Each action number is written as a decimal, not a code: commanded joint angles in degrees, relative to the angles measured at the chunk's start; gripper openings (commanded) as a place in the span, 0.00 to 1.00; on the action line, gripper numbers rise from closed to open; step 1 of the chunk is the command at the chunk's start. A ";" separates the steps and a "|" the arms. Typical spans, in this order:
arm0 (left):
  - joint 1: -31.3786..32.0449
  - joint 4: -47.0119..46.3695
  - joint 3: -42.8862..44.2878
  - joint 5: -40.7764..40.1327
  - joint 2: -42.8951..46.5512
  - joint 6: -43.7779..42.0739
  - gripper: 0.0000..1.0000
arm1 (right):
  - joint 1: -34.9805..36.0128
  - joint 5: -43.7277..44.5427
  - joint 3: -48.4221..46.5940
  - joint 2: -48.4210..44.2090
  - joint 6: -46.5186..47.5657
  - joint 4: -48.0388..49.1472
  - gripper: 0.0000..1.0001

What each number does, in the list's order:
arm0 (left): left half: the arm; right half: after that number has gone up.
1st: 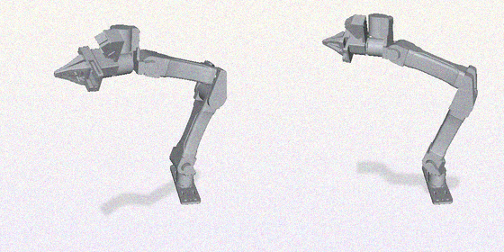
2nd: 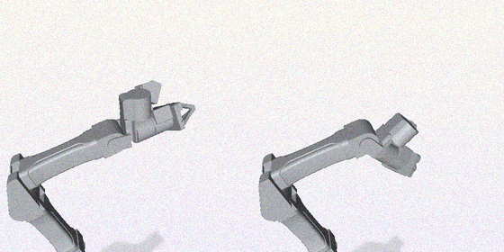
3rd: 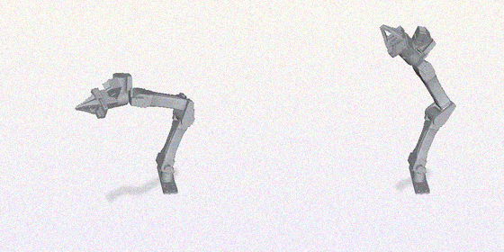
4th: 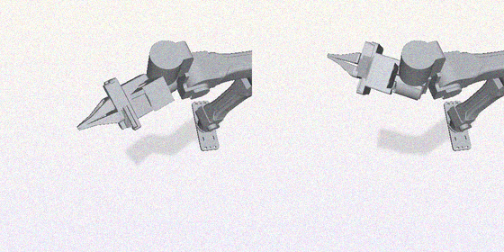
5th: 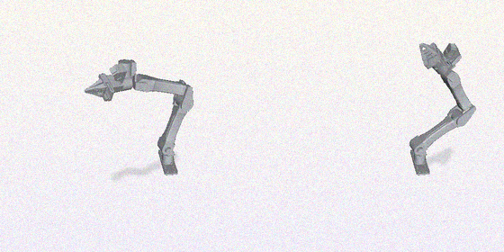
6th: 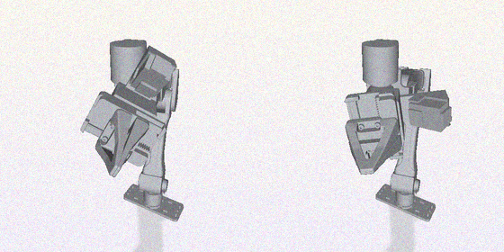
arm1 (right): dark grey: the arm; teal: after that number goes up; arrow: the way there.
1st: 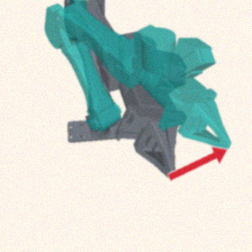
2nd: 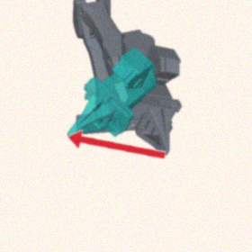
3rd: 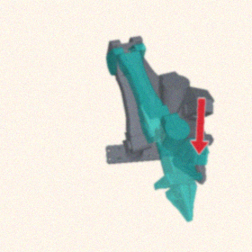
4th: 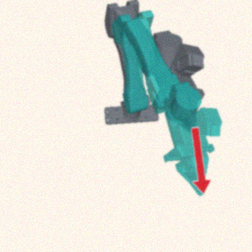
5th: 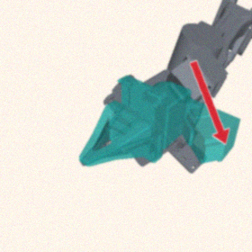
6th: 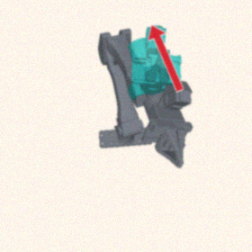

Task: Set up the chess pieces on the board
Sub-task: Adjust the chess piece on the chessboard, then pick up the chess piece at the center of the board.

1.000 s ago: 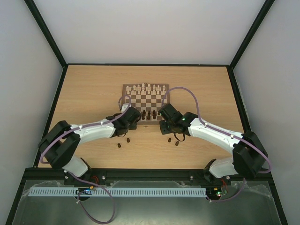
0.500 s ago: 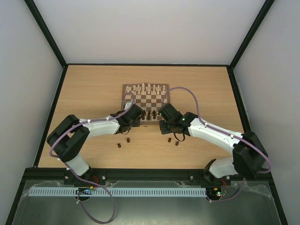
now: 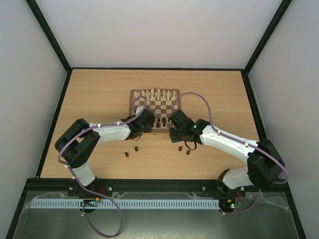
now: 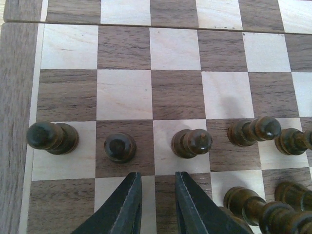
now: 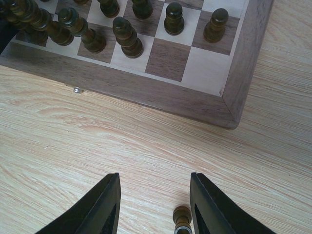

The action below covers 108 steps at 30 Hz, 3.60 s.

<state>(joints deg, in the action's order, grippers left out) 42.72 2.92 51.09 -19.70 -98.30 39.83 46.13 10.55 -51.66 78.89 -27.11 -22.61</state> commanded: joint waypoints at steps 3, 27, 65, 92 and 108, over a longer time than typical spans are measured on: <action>-0.36 3.52 -0.13 -1.68 3.26 1.04 0.25 | -0.22 -0.38 0.38 0.09 0.55 -0.67 0.40; 4.96 21.04 -15.40 -3.93 55.16 9.38 0.99 | 11.85 7.25 -1.74 5.30 -8.11 -5.84 0.38; 5.09 19.72 -17.69 -0.38 58.33 6.57 0.99 | 6.02 9.48 6.09 6.45 -12.97 -5.68 0.23; 5.05 16.95 -16.81 0.55 53.39 5.55 1.00 | 5.50 10.46 5.89 3.11 -15.44 -12.78 0.11; 5.09 15.87 -17.58 2.45 54.29 4.37 0.99 | 8.94 10.77 6.14 2.96 -20.15 -15.84 0.11</action>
<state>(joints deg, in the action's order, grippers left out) 47.62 20.05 33.95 -18.02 -44.82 44.99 53.87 20.03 -45.74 82.26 -44.69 -33.54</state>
